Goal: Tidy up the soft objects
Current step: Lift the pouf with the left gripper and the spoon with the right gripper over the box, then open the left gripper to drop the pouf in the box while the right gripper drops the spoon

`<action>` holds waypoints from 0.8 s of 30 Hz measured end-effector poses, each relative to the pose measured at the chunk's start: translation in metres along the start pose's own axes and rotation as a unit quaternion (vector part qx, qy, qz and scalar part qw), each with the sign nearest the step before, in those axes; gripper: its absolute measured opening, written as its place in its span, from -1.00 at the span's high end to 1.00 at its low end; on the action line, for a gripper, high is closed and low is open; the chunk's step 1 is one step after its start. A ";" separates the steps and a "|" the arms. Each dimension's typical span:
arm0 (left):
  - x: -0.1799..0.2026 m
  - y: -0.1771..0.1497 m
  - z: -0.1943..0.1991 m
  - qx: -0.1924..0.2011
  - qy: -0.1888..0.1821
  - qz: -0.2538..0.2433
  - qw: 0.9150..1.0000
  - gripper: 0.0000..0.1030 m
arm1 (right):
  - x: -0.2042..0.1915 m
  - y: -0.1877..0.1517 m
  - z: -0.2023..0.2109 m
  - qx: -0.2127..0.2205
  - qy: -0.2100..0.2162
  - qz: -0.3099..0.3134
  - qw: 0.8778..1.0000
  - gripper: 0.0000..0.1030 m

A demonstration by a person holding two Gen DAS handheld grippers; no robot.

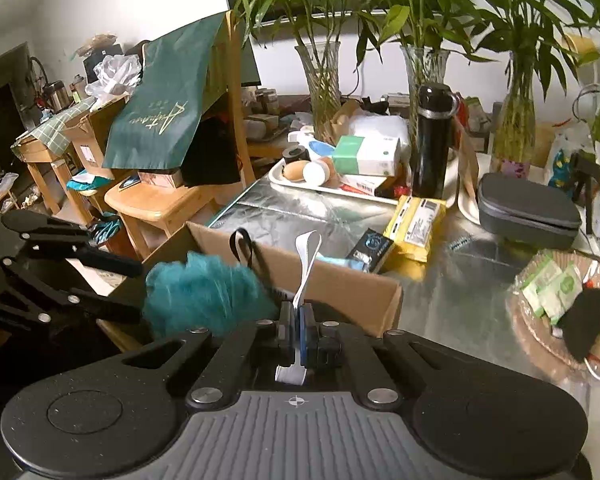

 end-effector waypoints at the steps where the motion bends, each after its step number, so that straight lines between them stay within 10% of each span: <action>1: 0.000 0.001 0.001 0.002 0.002 0.001 1.000 0.01 | 0.000 -0.001 0.000 -0.001 0.000 -0.003 1.000 0.91; 17: -0.009 -0.001 0.024 0.038 0.030 0.046 0.998 0.01 | -0.014 0.008 -0.013 -0.031 0.020 -0.017 0.999 0.84; 19: -0.010 -0.001 0.024 0.037 0.039 0.044 0.998 0.01 | -0.016 0.005 -0.020 -0.043 0.019 -0.018 0.999 0.54; 21: -0.011 -0.001 0.025 0.035 0.046 0.045 0.997 0.01 | -0.018 0.004 -0.023 -0.040 0.006 -0.011 0.999 -0.64; 24: -0.014 -0.002 0.025 0.033 0.051 0.047 0.997 0.01 | -0.020 0.003 -0.022 -0.023 -0.013 0.011 1.000 -0.94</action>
Point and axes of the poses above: each gripper's, at about its wrist camera, not at the fingertips, and z roughly against the way its jaws point, x to its right, y to its top, the point moved 6 cm from there along -z, roughly the way its jaws point
